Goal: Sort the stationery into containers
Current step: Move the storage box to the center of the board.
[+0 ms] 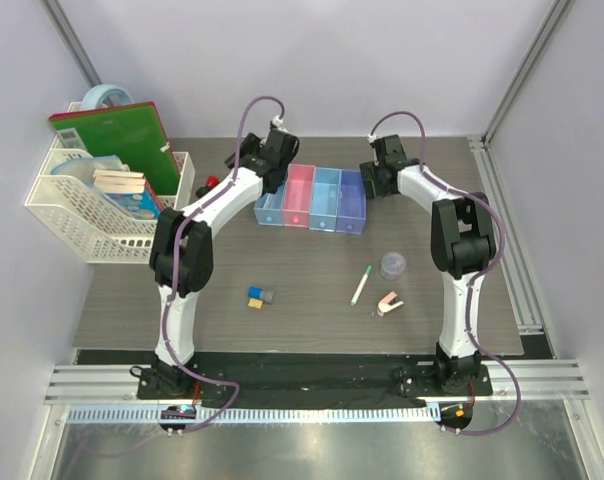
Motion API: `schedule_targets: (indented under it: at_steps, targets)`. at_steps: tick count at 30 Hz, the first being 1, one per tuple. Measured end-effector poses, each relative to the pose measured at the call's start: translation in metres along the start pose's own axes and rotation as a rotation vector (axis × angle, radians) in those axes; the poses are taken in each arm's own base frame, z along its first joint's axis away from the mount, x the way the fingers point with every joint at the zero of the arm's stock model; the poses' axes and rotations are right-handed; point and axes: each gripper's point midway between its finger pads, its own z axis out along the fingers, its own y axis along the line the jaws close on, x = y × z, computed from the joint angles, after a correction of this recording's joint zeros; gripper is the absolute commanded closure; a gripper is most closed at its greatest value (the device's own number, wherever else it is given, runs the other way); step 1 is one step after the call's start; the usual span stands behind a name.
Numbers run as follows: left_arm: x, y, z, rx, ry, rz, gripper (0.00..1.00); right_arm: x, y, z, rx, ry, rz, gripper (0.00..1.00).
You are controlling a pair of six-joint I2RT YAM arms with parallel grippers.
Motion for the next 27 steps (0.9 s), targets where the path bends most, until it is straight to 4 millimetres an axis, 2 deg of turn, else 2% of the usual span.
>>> schedule_targets:
  at_steps: [4, 8, 17, 23, 27]
  targets:
    - [0.026, -0.03, 0.002, 0.063, 0.035, 0.067, 0.44, -0.02, 0.003, 0.01, 0.002, -0.027, 0.002, 0.17]
    - [0.044, -0.042, -0.003, 0.105, 0.052, 0.093, 0.45, -0.035, 0.003, 0.017, 0.011, -0.051, 0.005, 0.17]
    - [0.046, -0.047, -0.008, 0.154, 0.037, 0.058, 0.46, -0.055, 0.005, 0.015, 0.018, -0.089, 0.004, 0.17]
    - [0.051, -0.054, -0.005, 0.167, 0.035, 0.052, 0.48, -0.061, 0.002, 0.016, 0.047, -0.101, -0.001, 0.17]
    - [0.052, -0.044, 0.004, 0.141, 0.044, 0.017, 0.48, -0.059, -0.004, 0.014, 0.092, -0.103, -0.005, 0.17]
